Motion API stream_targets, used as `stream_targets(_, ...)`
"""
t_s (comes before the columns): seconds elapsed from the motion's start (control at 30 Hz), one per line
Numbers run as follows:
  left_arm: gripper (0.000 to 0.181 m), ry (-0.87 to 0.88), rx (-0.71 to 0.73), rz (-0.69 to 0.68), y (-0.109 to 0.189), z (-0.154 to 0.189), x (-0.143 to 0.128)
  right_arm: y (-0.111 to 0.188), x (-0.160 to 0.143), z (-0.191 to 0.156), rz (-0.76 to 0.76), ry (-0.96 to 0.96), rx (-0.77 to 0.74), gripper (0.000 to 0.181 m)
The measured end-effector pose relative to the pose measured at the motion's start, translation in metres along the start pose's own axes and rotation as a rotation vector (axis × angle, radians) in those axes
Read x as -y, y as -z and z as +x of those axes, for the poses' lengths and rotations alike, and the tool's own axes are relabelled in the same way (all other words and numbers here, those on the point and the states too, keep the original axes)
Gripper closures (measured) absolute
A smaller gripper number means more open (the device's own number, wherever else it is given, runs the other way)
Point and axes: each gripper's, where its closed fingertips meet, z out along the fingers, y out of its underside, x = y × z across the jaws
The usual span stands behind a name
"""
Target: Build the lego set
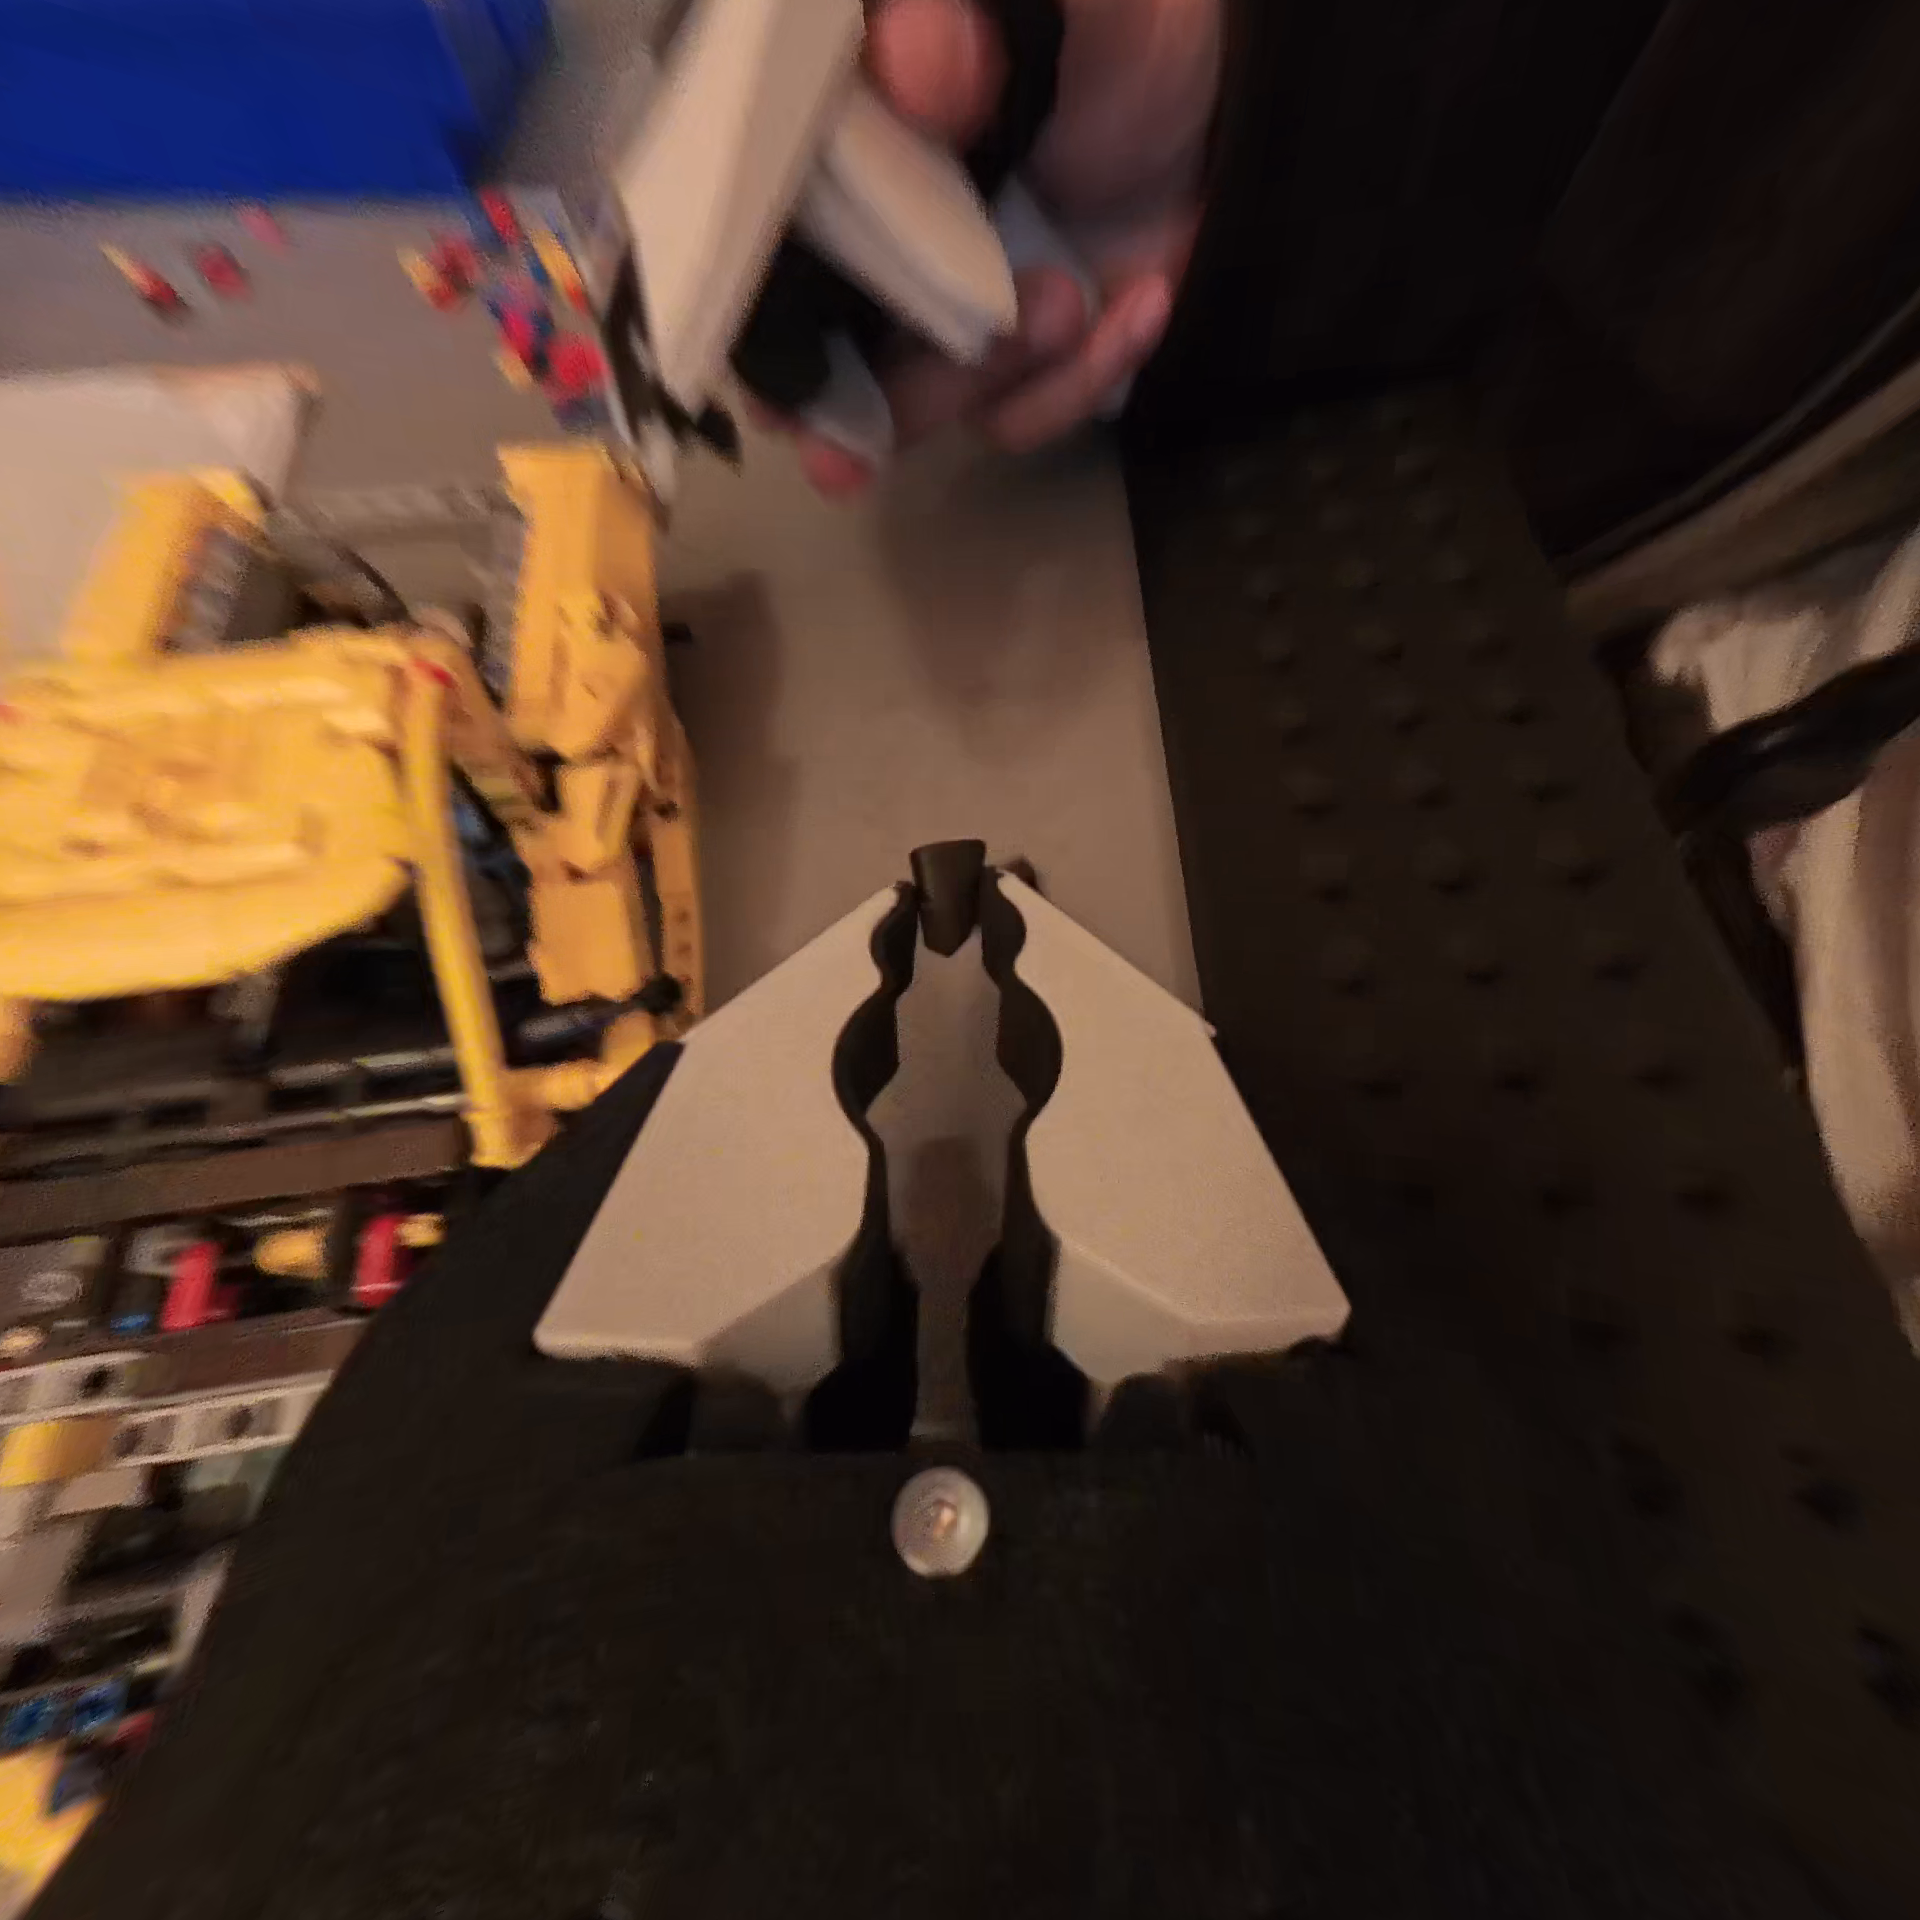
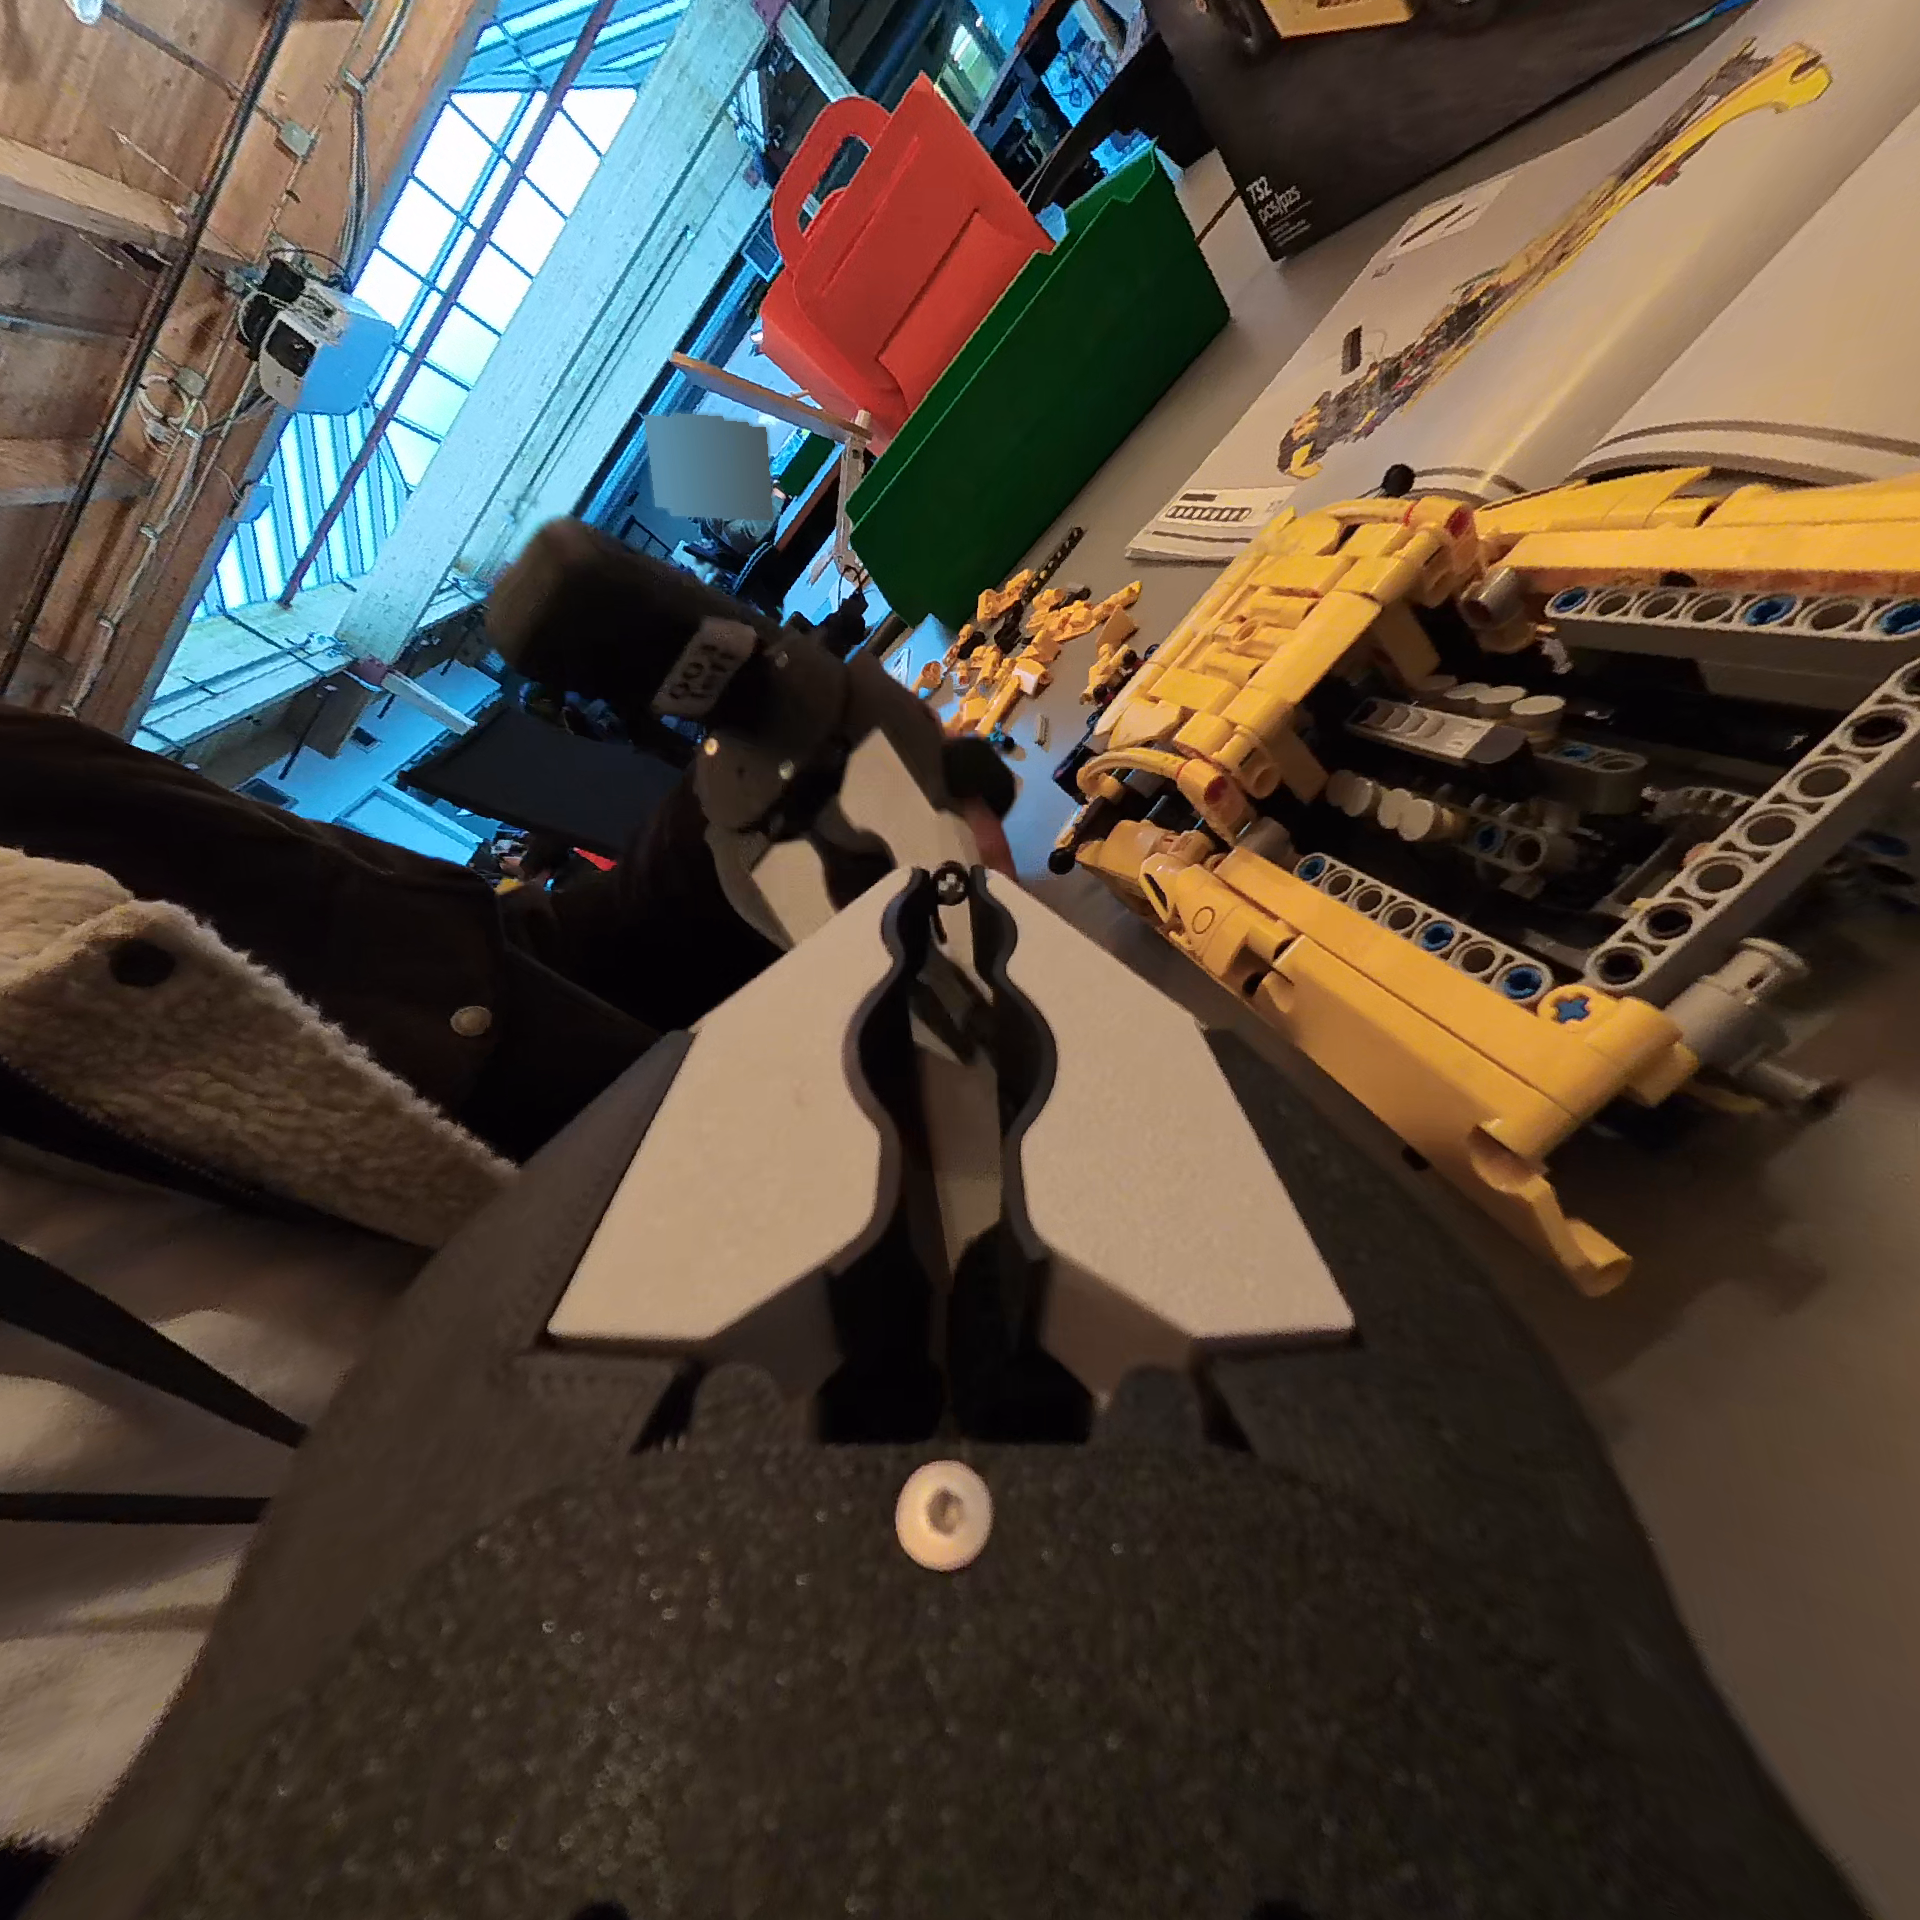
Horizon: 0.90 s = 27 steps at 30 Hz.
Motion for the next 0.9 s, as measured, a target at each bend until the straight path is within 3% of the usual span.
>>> stream_targets(0.1,0.17,-0.082,0.11,0.211,0.023,-0.009,0.04,-0.003,-0.002,-0.005,-0.007,-0.029,0.029,0.175)
stream_targets(0.17,0.17,-0.132,0.165,0.263,0.03,-0.011,0.05,-0.009,-0.003,-0.01,-0.022,-0.05,0.047,0.175)
stream_targets(0.37,0.17,-0.231,0.31,0.201,0.026,-0.025,0.047,-0.018,-0.003,-0.02,-0.019,-0.099,0.071,0.175)
stream_targets(0.9,0.171,-0.356,0.341,0.068,0.016,-0.02,0.032,-0.022,-0.021,-0.005,-0.11,-0.054,-0.019,0.175)
